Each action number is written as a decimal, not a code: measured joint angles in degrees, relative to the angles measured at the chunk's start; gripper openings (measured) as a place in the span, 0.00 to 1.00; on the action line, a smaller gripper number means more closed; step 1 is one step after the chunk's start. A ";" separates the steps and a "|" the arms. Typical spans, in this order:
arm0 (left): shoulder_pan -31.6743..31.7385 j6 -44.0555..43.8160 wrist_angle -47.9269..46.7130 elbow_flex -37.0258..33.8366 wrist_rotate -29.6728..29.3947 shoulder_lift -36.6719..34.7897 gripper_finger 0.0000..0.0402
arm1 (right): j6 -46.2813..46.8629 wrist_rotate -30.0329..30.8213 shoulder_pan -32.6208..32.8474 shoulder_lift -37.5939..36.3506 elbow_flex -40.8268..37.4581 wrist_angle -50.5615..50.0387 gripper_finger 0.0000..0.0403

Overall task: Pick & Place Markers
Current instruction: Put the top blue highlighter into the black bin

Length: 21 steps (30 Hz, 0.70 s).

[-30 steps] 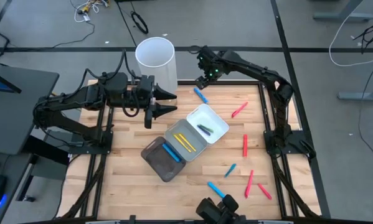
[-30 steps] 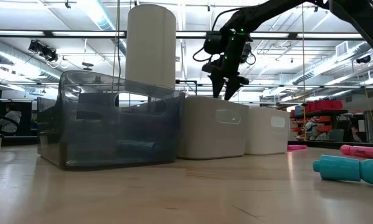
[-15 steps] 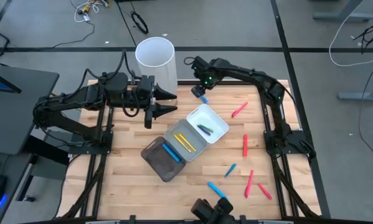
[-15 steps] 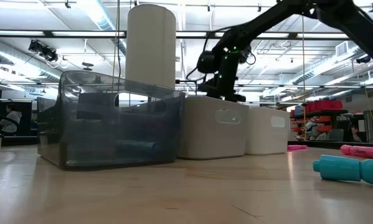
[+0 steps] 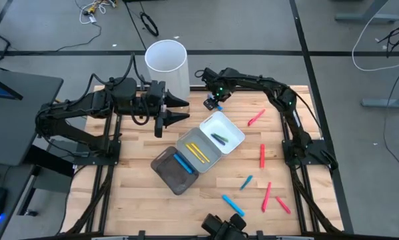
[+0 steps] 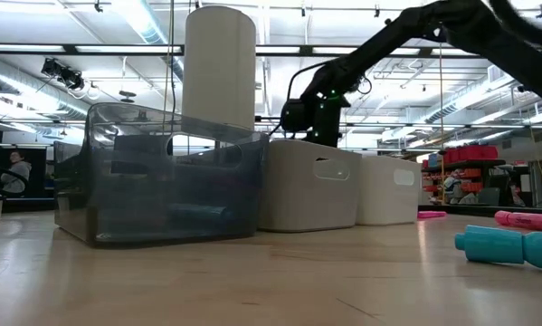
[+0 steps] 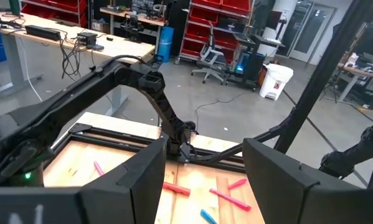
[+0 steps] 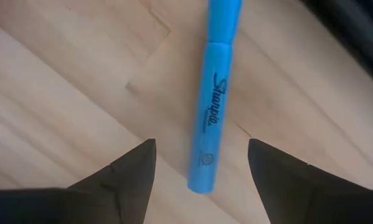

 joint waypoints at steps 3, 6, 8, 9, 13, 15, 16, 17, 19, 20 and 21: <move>0.00 -0.23 0.01 0.00 -0.02 0.00 0.55 | -0.02 -0.54 0.22 1.14 0.00 0.03 0.64; 0.00 -0.25 0.01 0.00 0.00 0.00 0.55 | -0.06 -0.98 0.24 1.94 0.00 0.53 0.64; 0.00 -0.25 0.02 0.00 -0.02 0.00 0.55 | -0.18 -1.66 0.22 1.96 -0.02 0.80 0.64; 0.00 -0.25 0.02 0.00 0.00 0.00 0.55 | -0.17 -1.63 0.21 1.93 -0.01 1.33 0.64; 0.00 -0.25 0.02 0.00 0.00 0.00 0.55 | -0.20 -1.63 0.13 1.93 0.00 1.25 0.64; 0.00 -0.25 0.02 0.00 0.00 0.00 0.55 | -0.18 -1.78 0.07 1.93 0.00 1.24 0.64; 0.00 -0.25 0.02 0.00 0.00 0.00 0.55 | 0.06 -2.04 0.05 1.93 0.00 1.02 0.64; 0.00 -0.24 0.02 0.00 0.00 0.00 0.55 | 0.39 -2.25 0.04 1.93 0.00 0.82 0.63; 0.00 -0.25 0.02 0.00 0.00 0.00 0.55 | 1.06 -2.86 0.04 1.93 0.00 0.40 0.62; 0.00 -0.25 0.02 -0.01 0.00 0.00 0.55 | 1.50 -3.18 0.02 1.93 0.00 0.04 0.62; 0.00 -0.25 0.02 0.00 0.00 0.00 0.55 | 1.59 -3.36 0.02 2.00 0.00 -0.20 0.61</move>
